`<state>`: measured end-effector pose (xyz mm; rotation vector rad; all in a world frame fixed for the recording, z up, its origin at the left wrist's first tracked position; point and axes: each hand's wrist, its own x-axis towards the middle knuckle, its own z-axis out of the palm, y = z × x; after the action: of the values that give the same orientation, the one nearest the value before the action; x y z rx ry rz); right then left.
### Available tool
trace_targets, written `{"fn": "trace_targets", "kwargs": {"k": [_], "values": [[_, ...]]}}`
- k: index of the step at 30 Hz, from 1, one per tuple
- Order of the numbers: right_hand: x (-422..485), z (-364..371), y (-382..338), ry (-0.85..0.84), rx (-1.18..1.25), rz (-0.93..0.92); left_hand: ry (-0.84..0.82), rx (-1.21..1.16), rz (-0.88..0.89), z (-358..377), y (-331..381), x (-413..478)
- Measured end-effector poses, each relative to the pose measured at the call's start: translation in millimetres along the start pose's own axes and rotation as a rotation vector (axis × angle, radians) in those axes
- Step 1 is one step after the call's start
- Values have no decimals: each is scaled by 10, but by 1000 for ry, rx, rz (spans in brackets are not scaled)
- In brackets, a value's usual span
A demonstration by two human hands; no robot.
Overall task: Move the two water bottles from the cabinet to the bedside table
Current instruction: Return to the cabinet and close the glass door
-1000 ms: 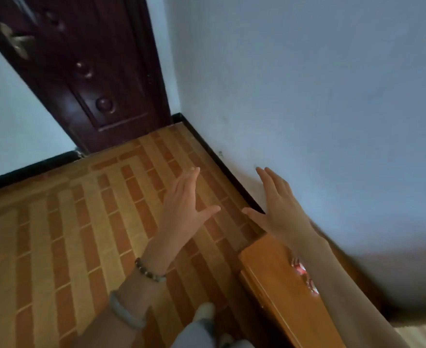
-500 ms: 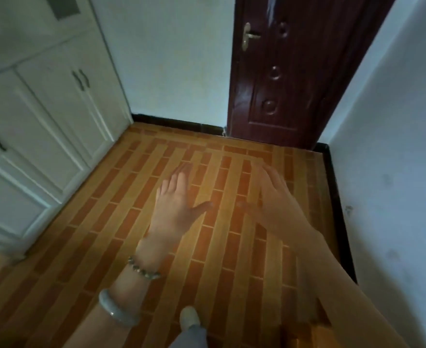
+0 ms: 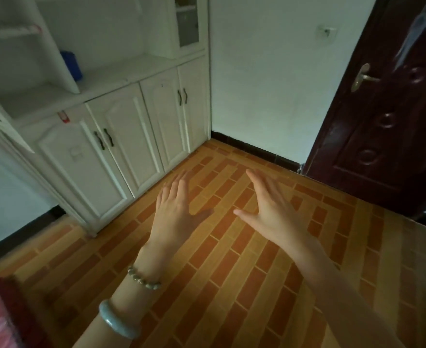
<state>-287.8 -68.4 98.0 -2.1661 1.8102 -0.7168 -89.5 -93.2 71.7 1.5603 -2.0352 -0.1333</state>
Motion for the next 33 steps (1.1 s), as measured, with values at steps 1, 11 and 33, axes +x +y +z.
{"fn": "trace_targets", "kwargs": {"k": [1, 11, 33], "values": [[108, 47, -34, -10, -2, -21, 5, 10, -8, -14, -87, 47], [1287, 520, -255, -122, 28, -206, 73, 34, -180, -35, -814, 621], [4454, 1409, -762, -274, 144, -688, 351, 245, -569, -27, -2168, 2550]]}}
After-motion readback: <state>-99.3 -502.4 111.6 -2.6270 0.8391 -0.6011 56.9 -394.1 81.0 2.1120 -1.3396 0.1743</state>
